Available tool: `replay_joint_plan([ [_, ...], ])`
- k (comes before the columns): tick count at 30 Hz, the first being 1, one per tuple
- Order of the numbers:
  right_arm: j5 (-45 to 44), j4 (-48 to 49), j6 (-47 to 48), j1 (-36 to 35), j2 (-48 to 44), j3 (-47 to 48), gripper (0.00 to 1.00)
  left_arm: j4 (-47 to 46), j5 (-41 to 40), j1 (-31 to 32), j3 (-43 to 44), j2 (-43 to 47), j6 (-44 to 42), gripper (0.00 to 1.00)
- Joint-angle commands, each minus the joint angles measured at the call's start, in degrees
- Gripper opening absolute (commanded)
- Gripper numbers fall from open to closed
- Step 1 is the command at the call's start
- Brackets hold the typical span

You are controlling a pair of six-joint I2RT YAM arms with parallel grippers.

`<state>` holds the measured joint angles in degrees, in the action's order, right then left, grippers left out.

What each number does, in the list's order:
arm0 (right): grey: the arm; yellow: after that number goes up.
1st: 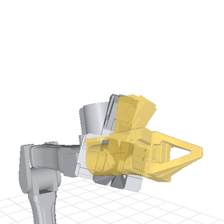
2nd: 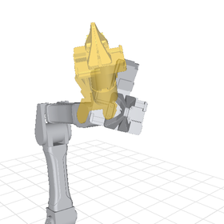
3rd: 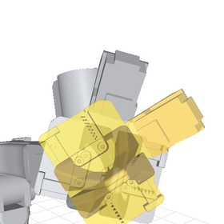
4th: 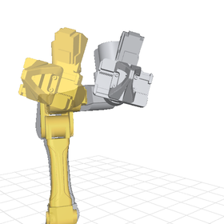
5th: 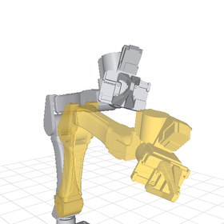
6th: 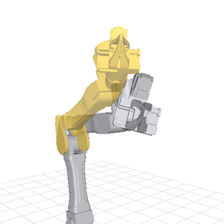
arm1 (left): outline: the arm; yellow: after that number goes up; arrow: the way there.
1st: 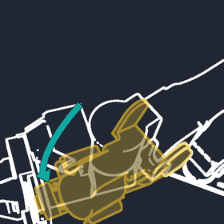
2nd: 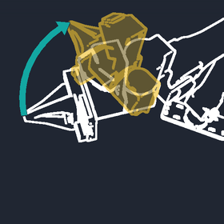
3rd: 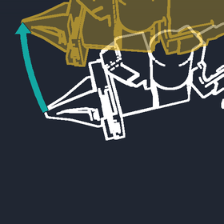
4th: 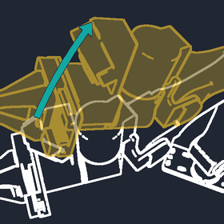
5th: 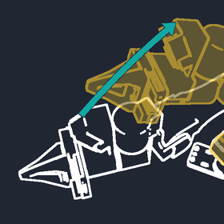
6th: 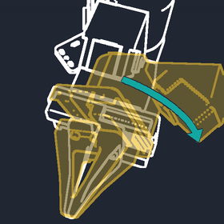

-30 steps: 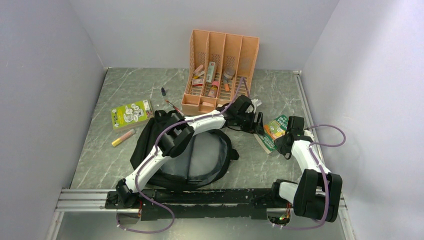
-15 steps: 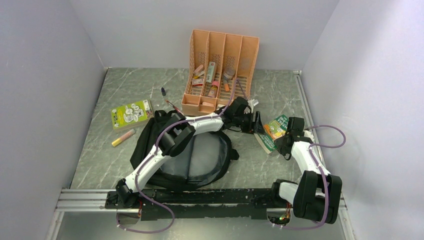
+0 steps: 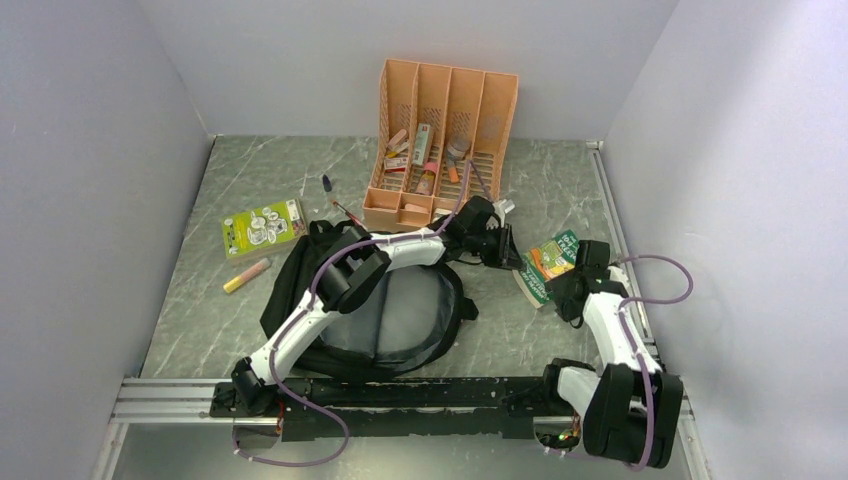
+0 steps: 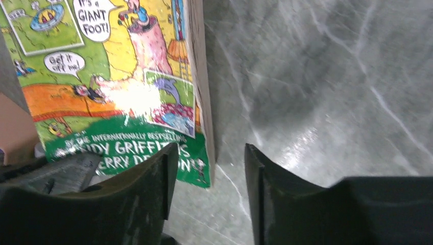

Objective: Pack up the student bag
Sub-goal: Pick up the book from the center of the board.

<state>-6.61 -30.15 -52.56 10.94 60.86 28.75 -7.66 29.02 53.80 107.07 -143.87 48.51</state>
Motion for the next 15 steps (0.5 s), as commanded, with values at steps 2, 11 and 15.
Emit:
replay_joint_plan([
  [2,-0.4,-8.8,2.5,0.5,-7.3,3.2,0.64,1.8,-1.2,0.3,0.7,5.9,-4.6,0.05],
  [11,2.8,-11.0,11.0,0.5,-12.0,14.2,0.71,8.3,-1.9,-1.1,1.9,15.4,-14.9,0.05],
  [15,13.2,-7.9,15.8,0.3,-11.7,17.9,0.71,14.9,-3.0,-2.2,1.9,21.3,-21.7,0.05],
])
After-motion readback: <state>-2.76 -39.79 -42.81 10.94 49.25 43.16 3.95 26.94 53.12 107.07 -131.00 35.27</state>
